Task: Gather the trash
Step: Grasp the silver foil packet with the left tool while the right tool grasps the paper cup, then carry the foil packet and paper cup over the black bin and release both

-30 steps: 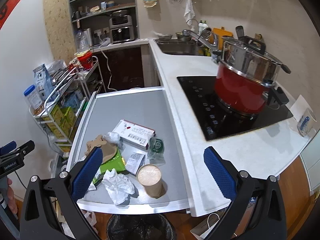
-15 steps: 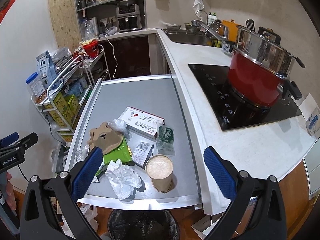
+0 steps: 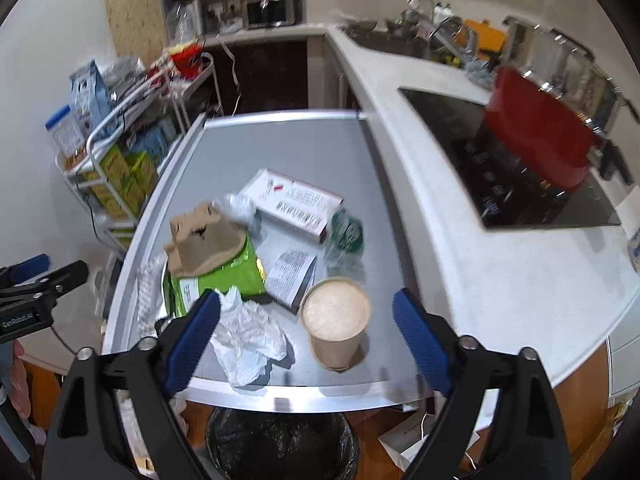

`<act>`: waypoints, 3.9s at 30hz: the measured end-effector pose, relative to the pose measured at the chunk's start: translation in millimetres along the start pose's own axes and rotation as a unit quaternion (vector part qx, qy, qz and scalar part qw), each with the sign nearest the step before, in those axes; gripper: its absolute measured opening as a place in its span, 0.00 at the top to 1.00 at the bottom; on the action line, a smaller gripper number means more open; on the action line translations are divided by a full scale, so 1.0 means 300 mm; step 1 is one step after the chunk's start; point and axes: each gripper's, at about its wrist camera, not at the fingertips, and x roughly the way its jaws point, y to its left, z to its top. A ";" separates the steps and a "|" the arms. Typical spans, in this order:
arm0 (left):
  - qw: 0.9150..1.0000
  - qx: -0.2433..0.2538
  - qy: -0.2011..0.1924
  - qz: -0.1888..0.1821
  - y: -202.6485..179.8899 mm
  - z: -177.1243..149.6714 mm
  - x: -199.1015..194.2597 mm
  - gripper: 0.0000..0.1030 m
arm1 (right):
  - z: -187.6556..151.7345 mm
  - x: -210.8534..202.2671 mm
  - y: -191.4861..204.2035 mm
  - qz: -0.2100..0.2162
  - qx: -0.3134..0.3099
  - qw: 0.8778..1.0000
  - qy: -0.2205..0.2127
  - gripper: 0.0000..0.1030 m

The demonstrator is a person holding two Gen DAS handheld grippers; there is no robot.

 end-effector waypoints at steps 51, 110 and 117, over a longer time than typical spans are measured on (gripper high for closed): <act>0.992 -0.018 0.101 -0.072 0.005 -0.055 0.293 0.61 | -0.031 0.252 -0.063 0.033 0.034 0.996 0.080 0.53; 0.957 0.135 0.230 -0.112 -0.208 -0.719 0.365 0.58 | -0.694 0.344 -0.035 0.131 0.017 0.958 0.255 0.52; 0.962 0.136 0.209 -0.107 -0.202 -0.684 0.346 0.17 | -0.674 0.336 -0.055 0.119 0.028 0.961 0.248 0.30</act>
